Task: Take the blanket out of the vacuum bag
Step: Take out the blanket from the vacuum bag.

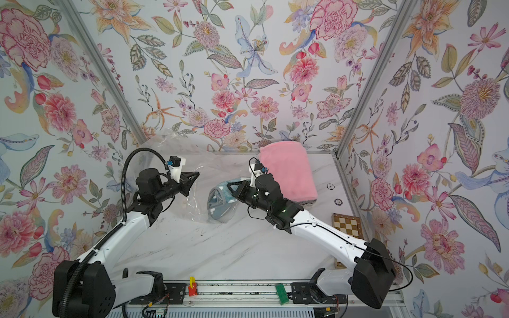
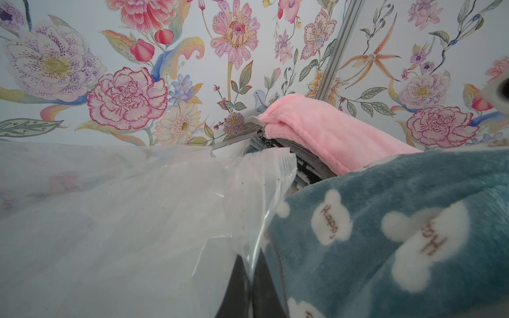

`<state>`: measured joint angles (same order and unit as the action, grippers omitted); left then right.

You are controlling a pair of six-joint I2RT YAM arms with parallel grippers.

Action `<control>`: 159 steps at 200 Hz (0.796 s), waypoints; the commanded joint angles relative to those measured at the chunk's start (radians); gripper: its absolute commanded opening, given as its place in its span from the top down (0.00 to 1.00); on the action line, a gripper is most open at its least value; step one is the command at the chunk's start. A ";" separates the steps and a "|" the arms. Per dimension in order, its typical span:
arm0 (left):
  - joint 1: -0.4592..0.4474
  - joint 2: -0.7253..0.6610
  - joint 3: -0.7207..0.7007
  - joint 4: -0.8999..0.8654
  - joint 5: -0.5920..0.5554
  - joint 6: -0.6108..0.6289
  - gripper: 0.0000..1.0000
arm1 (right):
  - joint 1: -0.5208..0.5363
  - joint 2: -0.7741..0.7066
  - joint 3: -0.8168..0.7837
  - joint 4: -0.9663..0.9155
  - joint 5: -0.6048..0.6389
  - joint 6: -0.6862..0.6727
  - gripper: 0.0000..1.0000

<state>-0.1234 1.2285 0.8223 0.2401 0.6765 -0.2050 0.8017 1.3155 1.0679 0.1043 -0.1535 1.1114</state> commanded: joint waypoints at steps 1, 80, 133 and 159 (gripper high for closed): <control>0.008 0.000 0.003 0.007 0.001 0.018 1.00 | -0.036 -0.032 0.102 -0.095 -0.043 -0.064 1.00; 0.008 -0.003 0.006 -0.002 -0.002 0.024 1.00 | -0.200 0.074 0.338 -0.221 -0.222 -0.133 1.00; 0.008 0.002 0.011 -0.003 -0.001 0.024 1.00 | -0.276 0.181 0.502 -0.242 -0.307 -0.140 1.00; 0.008 0.000 0.012 -0.003 0.001 0.024 1.00 | -0.304 0.239 0.580 -0.247 -0.335 -0.150 1.00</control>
<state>-0.1234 1.2285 0.8223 0.2394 0.6765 -0.1978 0.5201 1.5196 1.5620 -0.1493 -0.4389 0.9974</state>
